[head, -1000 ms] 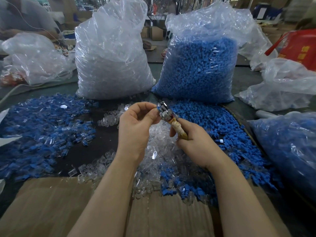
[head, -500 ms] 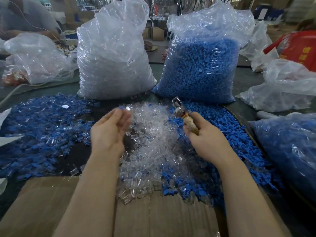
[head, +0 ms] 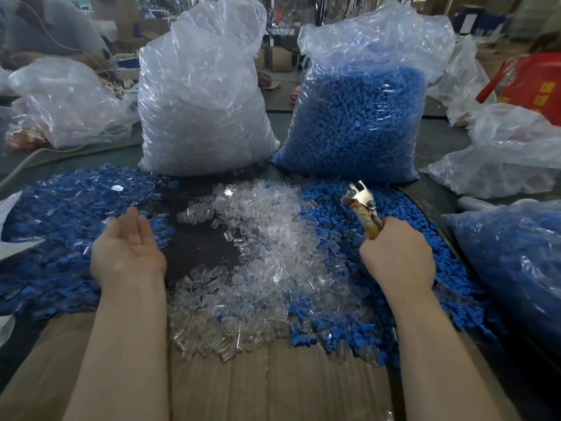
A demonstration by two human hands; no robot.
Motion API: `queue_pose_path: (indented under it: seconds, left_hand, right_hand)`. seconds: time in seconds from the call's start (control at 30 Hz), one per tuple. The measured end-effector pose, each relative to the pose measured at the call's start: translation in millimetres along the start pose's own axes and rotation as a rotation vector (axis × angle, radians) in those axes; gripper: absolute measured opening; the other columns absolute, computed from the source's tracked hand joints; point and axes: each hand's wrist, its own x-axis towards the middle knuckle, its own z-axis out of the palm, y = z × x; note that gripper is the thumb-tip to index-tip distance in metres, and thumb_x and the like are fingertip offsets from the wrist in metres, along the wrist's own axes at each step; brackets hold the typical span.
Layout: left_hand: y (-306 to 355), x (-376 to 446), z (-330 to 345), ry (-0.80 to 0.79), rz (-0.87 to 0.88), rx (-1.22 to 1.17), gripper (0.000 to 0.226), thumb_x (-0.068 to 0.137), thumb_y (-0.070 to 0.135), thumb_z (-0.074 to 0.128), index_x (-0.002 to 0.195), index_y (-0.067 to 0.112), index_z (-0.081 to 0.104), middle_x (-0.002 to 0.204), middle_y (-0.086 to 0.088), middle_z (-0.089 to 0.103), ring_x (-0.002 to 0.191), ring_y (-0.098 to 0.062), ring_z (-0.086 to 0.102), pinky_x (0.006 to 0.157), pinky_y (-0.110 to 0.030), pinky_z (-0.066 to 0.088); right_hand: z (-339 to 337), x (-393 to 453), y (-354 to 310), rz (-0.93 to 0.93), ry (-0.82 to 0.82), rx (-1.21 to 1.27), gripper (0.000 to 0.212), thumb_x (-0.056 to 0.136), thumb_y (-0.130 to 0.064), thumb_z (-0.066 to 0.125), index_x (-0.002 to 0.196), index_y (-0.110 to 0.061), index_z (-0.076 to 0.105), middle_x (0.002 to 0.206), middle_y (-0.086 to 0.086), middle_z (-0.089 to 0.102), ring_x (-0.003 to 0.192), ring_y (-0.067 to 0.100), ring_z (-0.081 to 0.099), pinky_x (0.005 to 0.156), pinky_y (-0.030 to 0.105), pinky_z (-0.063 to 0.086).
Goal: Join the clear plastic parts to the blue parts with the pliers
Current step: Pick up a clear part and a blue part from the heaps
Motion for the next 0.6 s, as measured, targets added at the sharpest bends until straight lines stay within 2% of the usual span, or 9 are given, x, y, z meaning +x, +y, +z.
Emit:
queue_pose_path:
  seconds: [0.07, 0.13, 0.3, 0.4, 0.5, 0.6]
  left_hand:
    - [-5, -3, 3, -0.100, -0.006, 0.250, 0.006, 0.098, 0.010, 0.056, 0.098, 0.012, 0.062, 0.084, 0.002, 0.070, 0.068, -0.003, 0.068, 0.073, -0.017, 0.058]
    - [-13, -9, 5, -0.221, 0.009, 0.610, 0.008, 0.096, 0.010, 0.060, 0.097, 0.016, 0.065, 0.079, 0.005, 0.072, 0.065, -0.002, 0.066, 0.064, -0.017, 0.055]
    - [-39, -25, 0, -0.619, 0.221, 1.461, 0.013, 0.090, 0.014, 0.067, 0.095, 0.025, 0.070, 0.093, 0.005, 0.070, 0.088, -0.013, 0.065, 0.077, -0.027, 0.052]
    - [-50, -23, -6, -0.716, 0.426, 1.838, 0.023, 0.091, 0.014, 0.065, 0.110, 0.026, 0.070, 0.099, 0.010, 0.066, 0.088, -0.012, 0.064, 0.086, -0.034, 0.052]
    - [-55, -19, -7, -0.739, 0.566, 2.046, 0.033, 0.092, 0.008, 0.059, 0.117, 0.026, 0.070, 0.122, -0.002, 0.057, 0.100, -0.022, 0.061, 0.089, -0.037, 0.051]
    - [-55, -18, -9, -0.732, 0.607, 2.109, 0.027, 0.092, 0.014, 0.064, 0.116, 0.026, 0.070, 0.126, -0.006, 0.048, 0.103, -0.025, 0.058, 0.090, -0.036, 0.049]
  right_hand:
    - [0, 0, 0, 0.022, -0.033, -0.053, 0.014, 0.086, -0.021, 0.063, 0.083, -0.015, 0.050, 0.066, 0.003, 0.047, 0.054, 0.018, 0.041, 0.045, 0.026, 0.024]
    - [1, -1, -1, 0.043, -0.059, -0.107, 0.021, 0.085, -0.020, 0.064, 0.078, -0.016, 0.045, 0.066, 0.003, 0.046, 0.054, 0.019, 0.041, 0.044, 0.025, 0.025]
    - [2, -2, -1, 0.071, -0.096, -0.173, 0.028, 0.086, -0.019, 0.065, 0.070, -0.017, 0.042, 0.065, 0.004, 0.049, 0.053, 0.020, 0.044, 0.044, 0.025, 0.027]
    - [2, -1, 0, 0.070, -0.108, -0.194, 0.026, 0.085, -0.019, 0.064, 0.070, -0.018, 0.043, 0.066, 0.003, 0.049, 0.054, 0.019, 0.043, 0.044, 0.026, 0.027]
    - [4, 0, 1, 0.069, -0.109, -0.199, 0.029, 0.085, -0.019, 0.064, 0.069, -0.018, 0.040, 0.065, 0.003, 0.047, 0.053, 0.019, 0.041, 0.044, 0.026, 0.025]
    - [6, 0, 1, 0.075, -0.105, -0.205, 0.031, 0.086, -0.021, 0.064, 0.069, -0.019, 0.038, 0.066, 0.002, 0.045, 0.053, 0.019, 0.039, 0.044, 0.026, 0.024]
